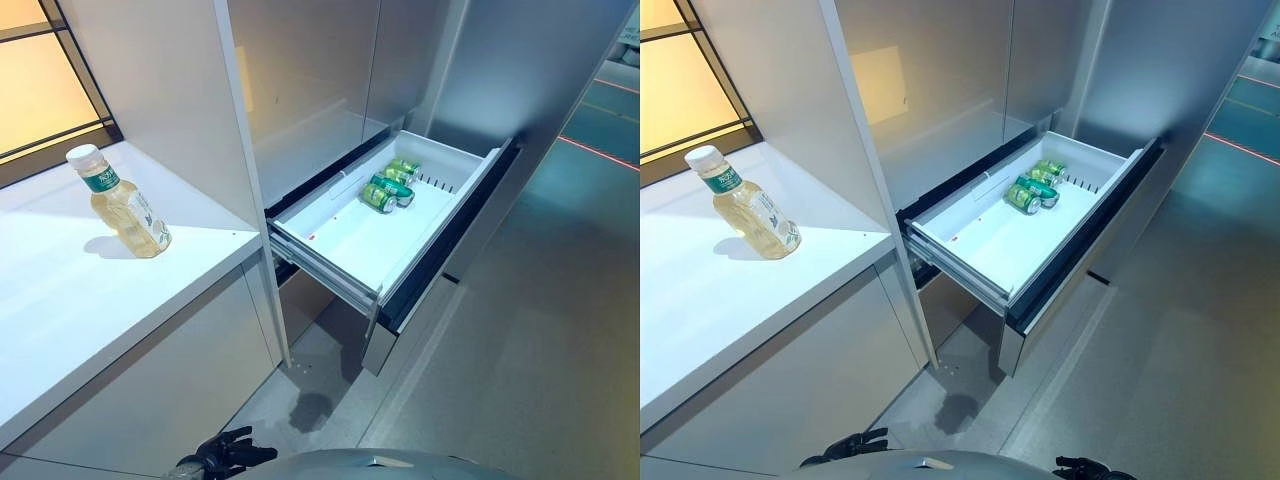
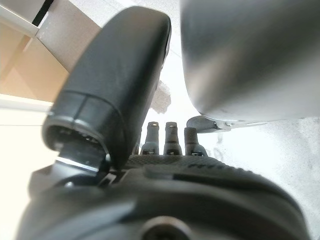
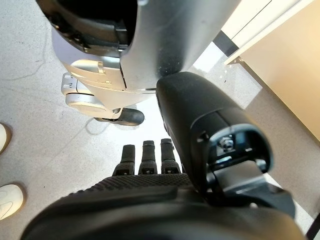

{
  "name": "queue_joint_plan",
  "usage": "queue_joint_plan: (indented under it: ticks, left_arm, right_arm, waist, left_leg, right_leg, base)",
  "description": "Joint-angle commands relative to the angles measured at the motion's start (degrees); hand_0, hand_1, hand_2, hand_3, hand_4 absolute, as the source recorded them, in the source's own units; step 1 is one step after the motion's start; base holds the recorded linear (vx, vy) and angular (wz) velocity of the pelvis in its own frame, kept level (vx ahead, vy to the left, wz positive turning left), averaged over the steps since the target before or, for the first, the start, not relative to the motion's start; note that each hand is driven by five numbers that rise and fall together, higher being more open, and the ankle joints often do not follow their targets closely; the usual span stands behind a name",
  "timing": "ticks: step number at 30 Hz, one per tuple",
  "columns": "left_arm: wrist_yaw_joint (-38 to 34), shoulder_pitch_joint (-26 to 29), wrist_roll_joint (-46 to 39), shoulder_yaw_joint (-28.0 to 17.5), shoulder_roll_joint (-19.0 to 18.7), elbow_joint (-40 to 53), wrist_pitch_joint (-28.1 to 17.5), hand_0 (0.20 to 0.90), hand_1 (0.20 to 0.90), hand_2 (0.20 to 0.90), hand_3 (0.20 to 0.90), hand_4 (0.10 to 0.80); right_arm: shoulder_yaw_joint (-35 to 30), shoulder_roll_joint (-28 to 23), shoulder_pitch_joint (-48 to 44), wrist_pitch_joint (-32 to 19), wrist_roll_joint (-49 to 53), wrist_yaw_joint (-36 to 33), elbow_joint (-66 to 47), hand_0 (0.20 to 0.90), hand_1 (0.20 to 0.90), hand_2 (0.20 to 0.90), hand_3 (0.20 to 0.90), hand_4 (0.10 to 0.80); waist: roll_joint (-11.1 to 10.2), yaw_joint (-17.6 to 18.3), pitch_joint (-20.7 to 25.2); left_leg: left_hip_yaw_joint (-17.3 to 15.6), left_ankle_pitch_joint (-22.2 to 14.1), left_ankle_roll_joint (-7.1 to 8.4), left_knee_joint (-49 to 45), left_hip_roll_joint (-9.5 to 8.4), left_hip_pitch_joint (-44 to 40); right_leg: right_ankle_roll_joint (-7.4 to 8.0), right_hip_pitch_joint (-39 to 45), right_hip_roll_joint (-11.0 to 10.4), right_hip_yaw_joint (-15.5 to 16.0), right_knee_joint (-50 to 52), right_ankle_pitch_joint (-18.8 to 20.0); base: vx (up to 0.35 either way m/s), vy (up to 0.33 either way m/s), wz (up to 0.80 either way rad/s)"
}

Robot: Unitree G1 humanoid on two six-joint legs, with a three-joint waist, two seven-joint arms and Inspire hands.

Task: Put drinks into fridge and close the fridge

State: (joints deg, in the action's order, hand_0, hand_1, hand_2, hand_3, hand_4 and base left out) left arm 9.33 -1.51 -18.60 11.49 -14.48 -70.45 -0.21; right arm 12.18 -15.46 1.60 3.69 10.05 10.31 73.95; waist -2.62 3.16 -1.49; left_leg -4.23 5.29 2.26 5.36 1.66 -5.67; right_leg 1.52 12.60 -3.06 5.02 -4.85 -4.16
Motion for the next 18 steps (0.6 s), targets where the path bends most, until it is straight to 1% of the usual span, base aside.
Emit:
queue_joint_plan:
  ticks: [1,4,11,16,18]
  left_arm:
    - [1.15,3.35,-1.8,1.27,2.8,-0.71,-1.52,0.9,0.9,0.9,0.9,0.8]
    - [2.2,3.18,-1.92,1.1,2.88,-0.82,-2.69,0.9,0.9,0.9,0.9,0.8]
    - [2.93,3.28,-1.66,1.03,2.87,-0.82,-3.51,0.9,0.9,0.9,0.9,0.8]
    - [3.26,3.37,1.13,2.13,2.68,-0.04,-5.83,0.9,0.9,0.9,0.9,0.8]
    - [4.01,3.7,2.3,3.21,2.66,0.42,-6.57,0.9,0.9,0.9,0.9,0.8]
  right_arm:
    - [1.06,1.72,-2.62,-0.33,-0.21,1.36,-0.62,0.9,0.9,0.9,0.9,0.8]
    - [1.3,1.78,-2.56,-0.58,-0.19,1.08,-0.51,0.9,0.9,0.9,0.9,0.8]
    - [1.11,1.86,-2.67,-0.83,-0.14,1.27,-0.23,0.9,0.9,0.9,0.9,0.8]
    - [1.36,1.77,-2.63,-0.56,-0.06,1.59,-0.5,0.9,0.9,0.9,0.9,0.8]
    - [1.55,1.75,-2.8,-0.33,-0.11,1.73,-0.53,0.9,0.9,0.9,0.9,0.8]
  waist:
    - [2.09,-1.77,-1.65]
    - [1.98,-1.76,-1.76]
    - [1.89,-1.97,-1.81]
    - [1.86,-1.96,-1.72]
    - [1.96,-1.88,-1.75]
  left_leg:
    - [0.8,-8.76,-1.7,-0.86,-1.34,-2.01]
    - [0.84,-8.78,-1.71,-0.82,-1.39,-2.05]
    - [1.07,-8.88,-1.75,-0.8,-1.37,-2.09]
    - [1.07,-8.88,-1.74,-0.72,-1.34,-2.09]
    - [1.1,-8.89,-1.8,-0.74,-1.4,-2.07]
  right_leg:
    - [2.29,-5.1,1.51,2.87,1.65,1.46]
    - [2.25,-5.12,1.53,2.83,1.66,1.45]
    - [2.26,-5.07,1.46,2.99,1.73,1.36]
    - [2.33,-5.11,1.45,3.01,1.76,1.35]
    - [2.34,-5.2,1.45,2.93,1.86,1.37]
  base:
    - [0.0,0.0,0.0]
    - [0.0,0.0,0.0]
    - [0.0,0.0,0.0]
    - [0.0,0.0,0.0]
    - [0.0,0.0,0.0]
